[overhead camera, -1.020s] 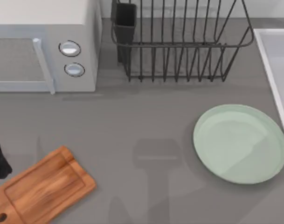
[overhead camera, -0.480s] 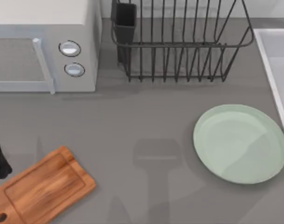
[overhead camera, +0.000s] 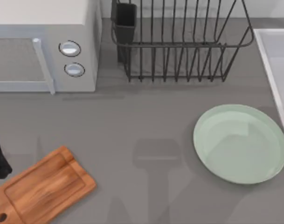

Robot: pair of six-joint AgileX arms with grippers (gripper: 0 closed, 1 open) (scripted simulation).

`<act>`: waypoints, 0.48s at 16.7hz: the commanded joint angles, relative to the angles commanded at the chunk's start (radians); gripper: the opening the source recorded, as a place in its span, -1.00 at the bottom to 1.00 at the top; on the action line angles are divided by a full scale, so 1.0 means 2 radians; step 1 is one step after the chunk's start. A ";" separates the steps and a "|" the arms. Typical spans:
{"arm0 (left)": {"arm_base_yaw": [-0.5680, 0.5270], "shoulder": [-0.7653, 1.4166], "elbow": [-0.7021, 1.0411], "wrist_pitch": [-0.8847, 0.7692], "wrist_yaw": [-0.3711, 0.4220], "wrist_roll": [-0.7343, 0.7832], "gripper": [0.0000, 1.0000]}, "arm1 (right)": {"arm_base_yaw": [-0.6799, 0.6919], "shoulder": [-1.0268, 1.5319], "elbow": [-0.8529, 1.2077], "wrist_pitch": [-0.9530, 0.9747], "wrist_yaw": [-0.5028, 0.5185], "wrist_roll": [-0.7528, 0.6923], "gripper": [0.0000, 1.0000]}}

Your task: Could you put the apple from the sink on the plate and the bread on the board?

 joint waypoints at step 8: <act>0.000 0.000 0.000 0.000 0.000 0.000 1.00 | 0.021 -0.015 0.019 -0.014 0.001 0.021 -1.00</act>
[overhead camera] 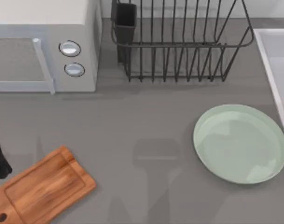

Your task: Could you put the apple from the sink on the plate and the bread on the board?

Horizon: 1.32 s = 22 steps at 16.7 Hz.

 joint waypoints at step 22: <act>0.000 0.000 0.000 0.000 0.000 0.000 1.00 | 0.297 -0.022 0.130 -0.199 0.005 0.292 -1.00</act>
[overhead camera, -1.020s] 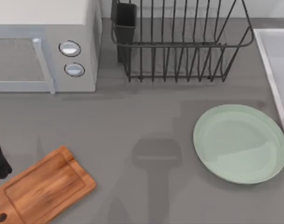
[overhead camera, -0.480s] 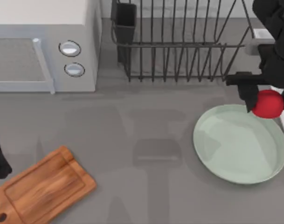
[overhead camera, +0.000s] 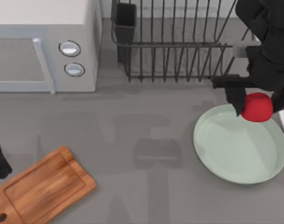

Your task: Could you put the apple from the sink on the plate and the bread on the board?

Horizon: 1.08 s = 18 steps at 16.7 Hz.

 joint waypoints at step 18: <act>0.000 0.000 0.000 0.000 0.000 0.000 1.00 | 0.000 0.000 0.000 0.000 0.000 0.000 1.00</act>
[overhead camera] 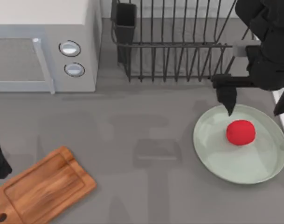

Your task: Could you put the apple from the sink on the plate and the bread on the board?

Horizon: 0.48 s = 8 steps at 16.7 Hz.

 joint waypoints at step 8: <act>0.000 0.000 0.000 0.000 0.000 0.000 1.00 | -0.004 -0.013 -0.012 0.011 0.000 -0.003 1.00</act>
